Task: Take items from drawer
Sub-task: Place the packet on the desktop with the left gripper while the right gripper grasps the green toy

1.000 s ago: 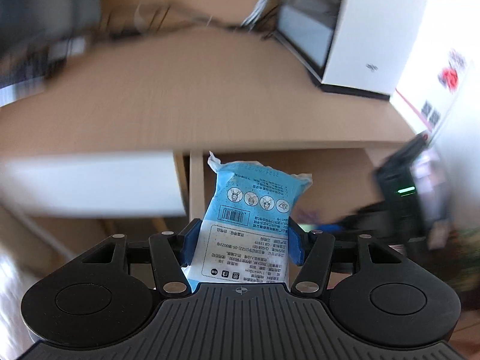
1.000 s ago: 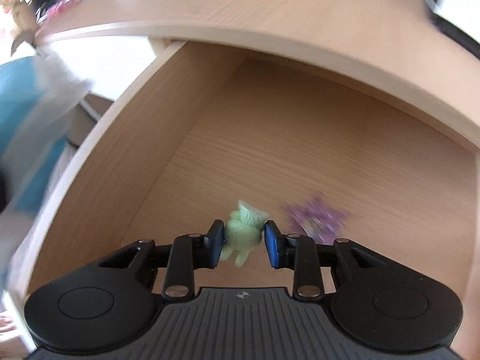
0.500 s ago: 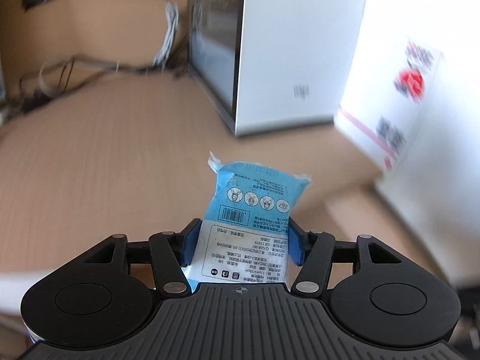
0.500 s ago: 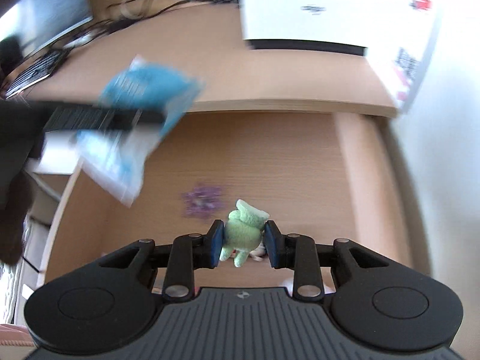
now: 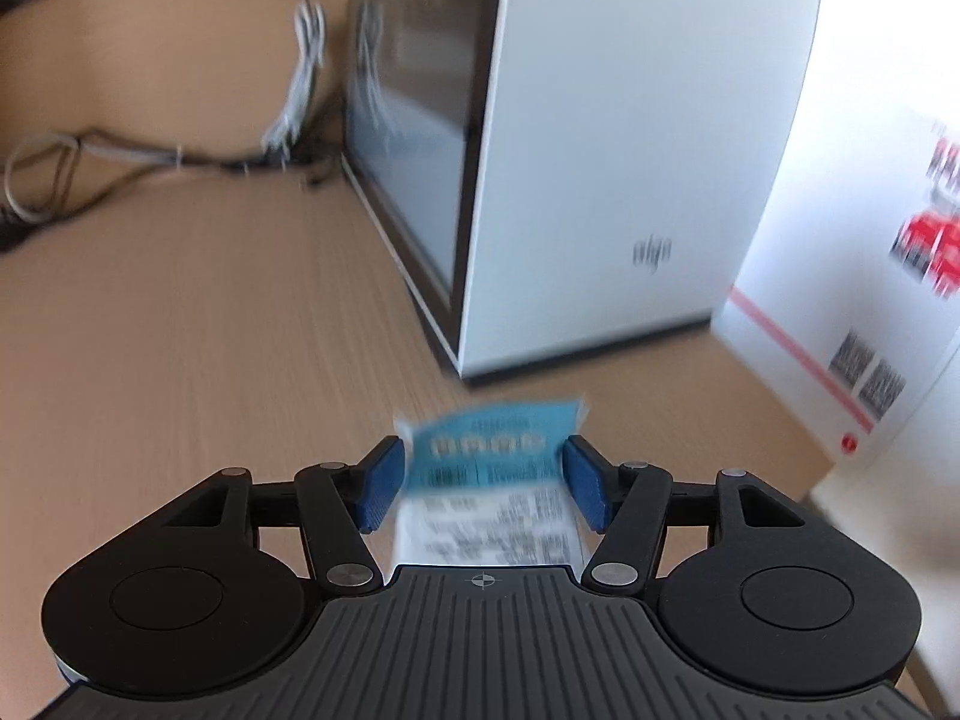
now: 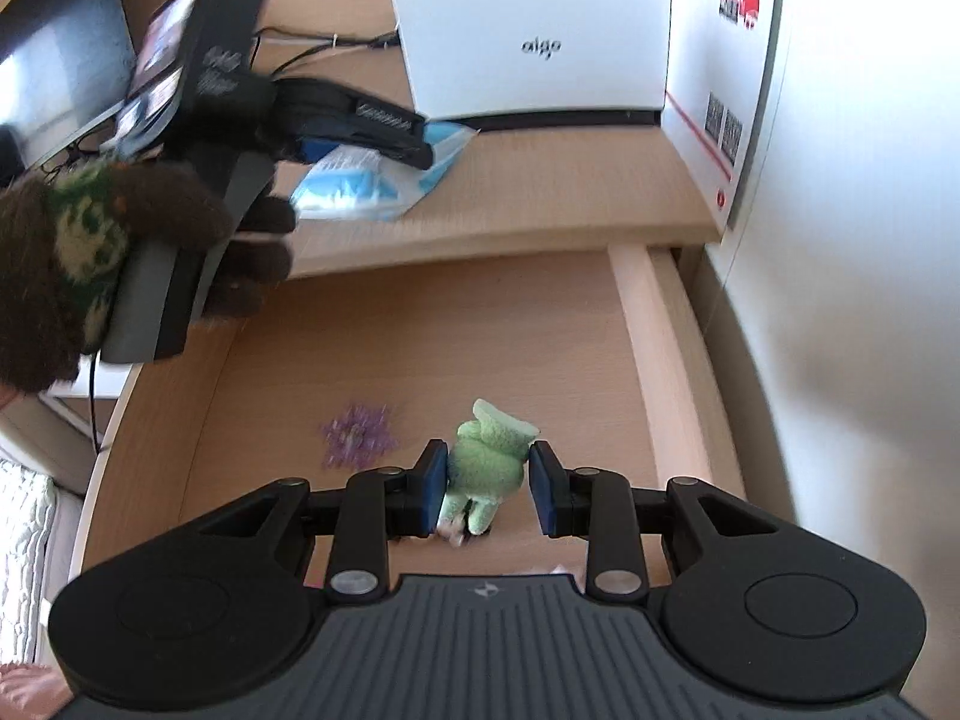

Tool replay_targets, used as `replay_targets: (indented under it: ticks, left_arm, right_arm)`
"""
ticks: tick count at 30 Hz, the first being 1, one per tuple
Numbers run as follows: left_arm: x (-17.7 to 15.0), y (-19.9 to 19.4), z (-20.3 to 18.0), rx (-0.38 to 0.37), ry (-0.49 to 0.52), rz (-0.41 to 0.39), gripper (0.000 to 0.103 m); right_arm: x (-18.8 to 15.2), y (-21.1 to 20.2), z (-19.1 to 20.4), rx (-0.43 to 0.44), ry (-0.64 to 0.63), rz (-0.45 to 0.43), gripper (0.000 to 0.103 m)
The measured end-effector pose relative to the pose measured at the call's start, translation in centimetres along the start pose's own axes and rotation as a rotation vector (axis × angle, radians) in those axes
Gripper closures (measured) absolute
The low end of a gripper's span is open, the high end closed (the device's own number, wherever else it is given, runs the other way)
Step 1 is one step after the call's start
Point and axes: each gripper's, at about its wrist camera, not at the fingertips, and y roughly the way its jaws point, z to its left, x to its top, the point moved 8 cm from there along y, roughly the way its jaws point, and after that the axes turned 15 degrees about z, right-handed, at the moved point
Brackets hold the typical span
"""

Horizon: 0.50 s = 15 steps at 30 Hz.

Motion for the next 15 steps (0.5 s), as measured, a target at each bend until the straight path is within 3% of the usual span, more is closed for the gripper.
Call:
replay_targets:
  ticks: [5, 8, 12, 14, 15]
  left_arm:
    - [0.4, -4.7, 2.0, -0.021, -0.069, -0.085, 0.041]
    - [-2.0, -7.5, 2.6, -0.069, -0.108, -0.083, 0.041]
    - [-6.9, -9.3, 3.0, -0.065, -0.119, 0.018, 0.041]
    - [-9.8, -9.3, 3.4, -0.023, -0.090, 0.105, 0.043]
    - [-11.2, -9.3, 3.4, -0.001, -0.060, 0.150, 0.044]
  right_arm:
    - [5.3, -0.1, -0.5, -0.003, -0.008, -0.089, 0.074]
    - [10.0, 0.3, -0.6, 0.001, -0.016, -0.151, 0.074]
    - [16.2, 2.1, -0.3, 0.017, -0.031, -0.205, 0.072]
    - [17.9, 3.0, -0.4, 0.019, 0.005, -0.185, 0.055]
    - [18.0, 2.9, -0.2, 0.028, 0.013, -0.183, 0.053]
